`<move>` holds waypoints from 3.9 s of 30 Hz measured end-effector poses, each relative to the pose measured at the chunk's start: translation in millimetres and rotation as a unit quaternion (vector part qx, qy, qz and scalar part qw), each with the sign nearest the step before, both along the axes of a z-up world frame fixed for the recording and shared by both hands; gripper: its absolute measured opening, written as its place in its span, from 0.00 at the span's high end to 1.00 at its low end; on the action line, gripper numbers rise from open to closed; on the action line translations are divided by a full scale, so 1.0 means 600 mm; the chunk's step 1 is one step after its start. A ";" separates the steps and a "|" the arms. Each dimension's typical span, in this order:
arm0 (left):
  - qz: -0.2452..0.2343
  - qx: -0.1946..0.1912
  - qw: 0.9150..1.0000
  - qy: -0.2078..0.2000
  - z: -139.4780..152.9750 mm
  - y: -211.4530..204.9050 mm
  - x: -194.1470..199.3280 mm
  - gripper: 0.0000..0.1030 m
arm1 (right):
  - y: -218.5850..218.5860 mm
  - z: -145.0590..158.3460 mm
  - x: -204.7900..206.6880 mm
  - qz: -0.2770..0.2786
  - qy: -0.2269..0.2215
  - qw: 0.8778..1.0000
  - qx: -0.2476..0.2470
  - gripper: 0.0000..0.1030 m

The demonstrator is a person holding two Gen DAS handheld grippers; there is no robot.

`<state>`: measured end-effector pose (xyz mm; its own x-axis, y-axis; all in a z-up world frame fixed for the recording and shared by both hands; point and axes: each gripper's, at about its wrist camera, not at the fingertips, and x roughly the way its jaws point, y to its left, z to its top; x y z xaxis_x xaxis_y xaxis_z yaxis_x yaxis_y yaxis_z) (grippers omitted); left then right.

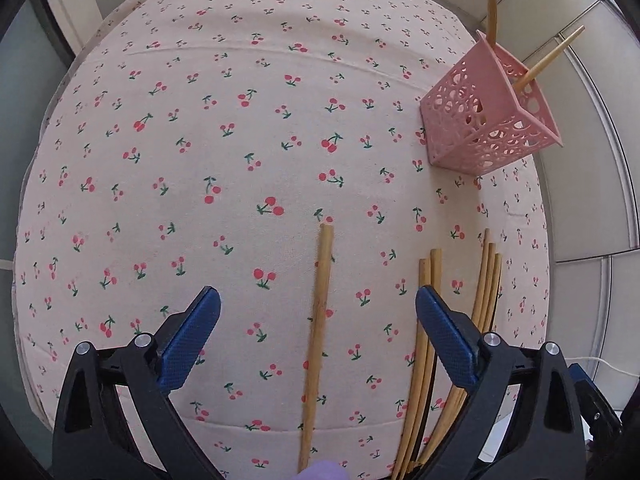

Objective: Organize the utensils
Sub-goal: 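Close the left tool on another wooden chopstick in the pile, then close the right tool on a chopstick while the left tool holds its chopstick, then carry the chopstick into the pink basket and open the left tool while the right tool carries its chopstick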

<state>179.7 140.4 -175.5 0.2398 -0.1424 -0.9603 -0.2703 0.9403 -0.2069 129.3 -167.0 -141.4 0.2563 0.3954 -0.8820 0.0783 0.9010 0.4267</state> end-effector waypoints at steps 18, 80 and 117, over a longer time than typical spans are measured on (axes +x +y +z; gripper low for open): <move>-0.064 0.100 0.993 0.001 -0.054 -0.071 0.020 0.93 | -0.009 -0.053 0.055 -0.042 0.019 0.999 -0.022 0.10; -0.031 0.001 0.998 -0.051 0.023 0.004 0.011 0.93 | 0.152 -0.080 0.149 0.035 -0.059 0.996 -0.056 0.95; 0.000 0.015 0.920 -0.392 0.433 -0.043 -0.012 0.93 | -0.074 0.382 0.093 -0.110 -0.361 0.921 0.094 0.95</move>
